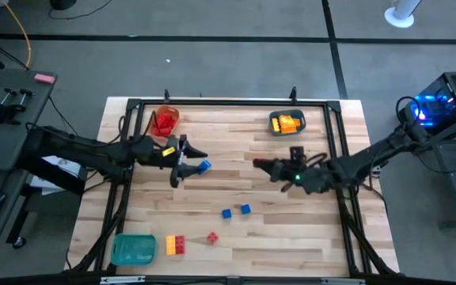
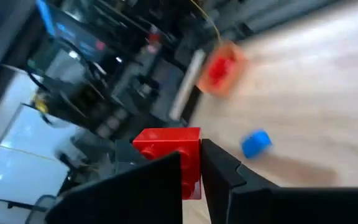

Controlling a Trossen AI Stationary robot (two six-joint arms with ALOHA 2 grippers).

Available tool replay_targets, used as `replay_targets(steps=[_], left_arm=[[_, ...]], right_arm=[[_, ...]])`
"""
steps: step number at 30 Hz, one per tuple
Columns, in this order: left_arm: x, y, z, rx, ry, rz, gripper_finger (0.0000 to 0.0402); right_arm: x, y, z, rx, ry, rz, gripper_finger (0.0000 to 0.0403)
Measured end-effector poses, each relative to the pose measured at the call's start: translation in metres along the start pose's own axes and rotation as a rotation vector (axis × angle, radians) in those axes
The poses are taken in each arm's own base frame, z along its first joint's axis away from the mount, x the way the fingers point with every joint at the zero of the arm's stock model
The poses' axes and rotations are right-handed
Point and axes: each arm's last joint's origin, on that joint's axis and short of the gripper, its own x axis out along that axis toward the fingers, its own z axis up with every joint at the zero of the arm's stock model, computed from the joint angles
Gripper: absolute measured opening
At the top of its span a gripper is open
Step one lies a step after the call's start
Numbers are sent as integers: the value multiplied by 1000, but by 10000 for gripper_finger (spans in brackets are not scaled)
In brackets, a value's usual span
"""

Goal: Sort blocks
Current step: Put the red game piece into the orange bin

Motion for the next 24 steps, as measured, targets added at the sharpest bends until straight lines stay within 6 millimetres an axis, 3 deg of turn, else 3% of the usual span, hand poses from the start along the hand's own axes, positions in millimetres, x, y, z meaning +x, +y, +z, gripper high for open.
replay_targets(steps=[5,10,16,24], left_arm=[[16,-14,15,376,-35,134,246],[38,-31,26,617,-23,249,246],[52,-36,25,563,-15,320,246],[49,-34,34,443,-85,456,239]], right_arm=[[29,25,13,-26,-40,19,1],[65,42,8,-47,-58,-3,1],[93,68,6,-117,-100,9,0],[100,89,8,-169,-158,0,0]])
